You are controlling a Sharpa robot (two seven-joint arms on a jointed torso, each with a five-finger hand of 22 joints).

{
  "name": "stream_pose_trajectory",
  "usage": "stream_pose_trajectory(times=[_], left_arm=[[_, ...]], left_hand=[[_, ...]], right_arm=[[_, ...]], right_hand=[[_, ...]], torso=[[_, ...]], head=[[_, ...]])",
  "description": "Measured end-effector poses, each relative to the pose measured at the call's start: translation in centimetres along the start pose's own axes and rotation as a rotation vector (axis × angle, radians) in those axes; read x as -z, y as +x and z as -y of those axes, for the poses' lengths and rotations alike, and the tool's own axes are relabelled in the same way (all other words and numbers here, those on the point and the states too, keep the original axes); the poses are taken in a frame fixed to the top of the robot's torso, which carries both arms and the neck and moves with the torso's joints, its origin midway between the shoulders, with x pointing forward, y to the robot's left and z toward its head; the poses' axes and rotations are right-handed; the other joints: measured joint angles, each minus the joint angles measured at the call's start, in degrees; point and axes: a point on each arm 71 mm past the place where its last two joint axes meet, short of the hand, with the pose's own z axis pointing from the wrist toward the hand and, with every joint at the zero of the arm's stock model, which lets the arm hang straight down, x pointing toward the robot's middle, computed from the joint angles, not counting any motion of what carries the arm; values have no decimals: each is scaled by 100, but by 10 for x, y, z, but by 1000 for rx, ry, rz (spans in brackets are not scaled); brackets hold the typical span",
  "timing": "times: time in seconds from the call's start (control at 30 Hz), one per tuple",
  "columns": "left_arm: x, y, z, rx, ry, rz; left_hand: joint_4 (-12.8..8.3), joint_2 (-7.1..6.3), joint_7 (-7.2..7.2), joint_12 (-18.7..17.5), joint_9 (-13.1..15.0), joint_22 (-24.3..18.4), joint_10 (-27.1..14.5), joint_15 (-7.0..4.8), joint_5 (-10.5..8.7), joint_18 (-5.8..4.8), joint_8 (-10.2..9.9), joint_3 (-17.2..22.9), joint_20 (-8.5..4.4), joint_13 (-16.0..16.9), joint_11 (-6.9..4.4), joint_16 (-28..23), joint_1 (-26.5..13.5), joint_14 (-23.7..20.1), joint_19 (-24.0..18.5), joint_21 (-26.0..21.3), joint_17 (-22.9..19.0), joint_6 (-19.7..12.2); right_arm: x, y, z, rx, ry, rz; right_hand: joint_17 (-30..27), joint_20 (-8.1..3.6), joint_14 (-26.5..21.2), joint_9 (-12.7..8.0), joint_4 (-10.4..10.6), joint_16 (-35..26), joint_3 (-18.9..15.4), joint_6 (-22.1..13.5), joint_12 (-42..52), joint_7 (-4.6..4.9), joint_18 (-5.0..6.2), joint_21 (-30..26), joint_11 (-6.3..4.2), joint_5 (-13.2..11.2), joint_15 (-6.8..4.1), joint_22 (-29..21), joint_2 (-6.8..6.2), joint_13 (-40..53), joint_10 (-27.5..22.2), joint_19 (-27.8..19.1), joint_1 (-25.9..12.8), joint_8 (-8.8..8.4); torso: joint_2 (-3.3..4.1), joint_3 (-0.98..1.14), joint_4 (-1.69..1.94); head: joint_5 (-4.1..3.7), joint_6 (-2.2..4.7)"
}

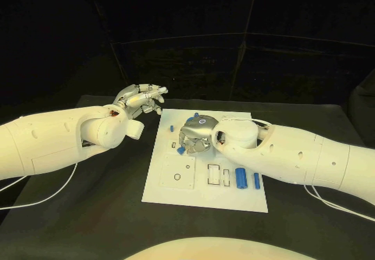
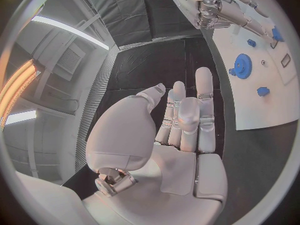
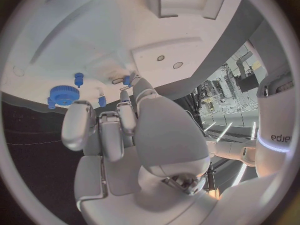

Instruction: Assemble the parts on the task board

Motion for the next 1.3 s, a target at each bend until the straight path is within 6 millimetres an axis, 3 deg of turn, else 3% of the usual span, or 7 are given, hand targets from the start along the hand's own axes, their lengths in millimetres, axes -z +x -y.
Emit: stream_pose_trajectory(times=[0.87, 1.3], left_arm=[[-1, 0, 0, 16, 8, 17], [-2, 2, 0, 18, 8, 15]], left_hand=[[-33, 2, 20, 1, -18, -17, -21, 0, 0, -14, 0, 0, 0, -31, -21, 0, 45, 0, 0, -22, -14, -20], [-33, 2, 20, 1, -24, -22, -20, 0, 0, -15, 0, 0, 0, -41, -21, 0, 45, 0, 0, -45, -23, -20]], right_arm=[[-13, 6, -7, 0, -16, -26], [-18, 9, -9, -1, -16, -41]], right_hand=[[4, 0, 0, 14, -70, 21, 71, -60, 29, 23, 0, 22, 1, 0, 0, 15, -7, 37, 40, 0, -54, -51], [3, 0, 0, 24, -112, 21, 230, 115, 72, -3, 0, 22, 1, -84, 0, 26, 31, 50, 40, 0, -92, -50]], torso=[[-3, 6, -10], [-6, 7, -14]], head=[[30, -52], [34, -67]])
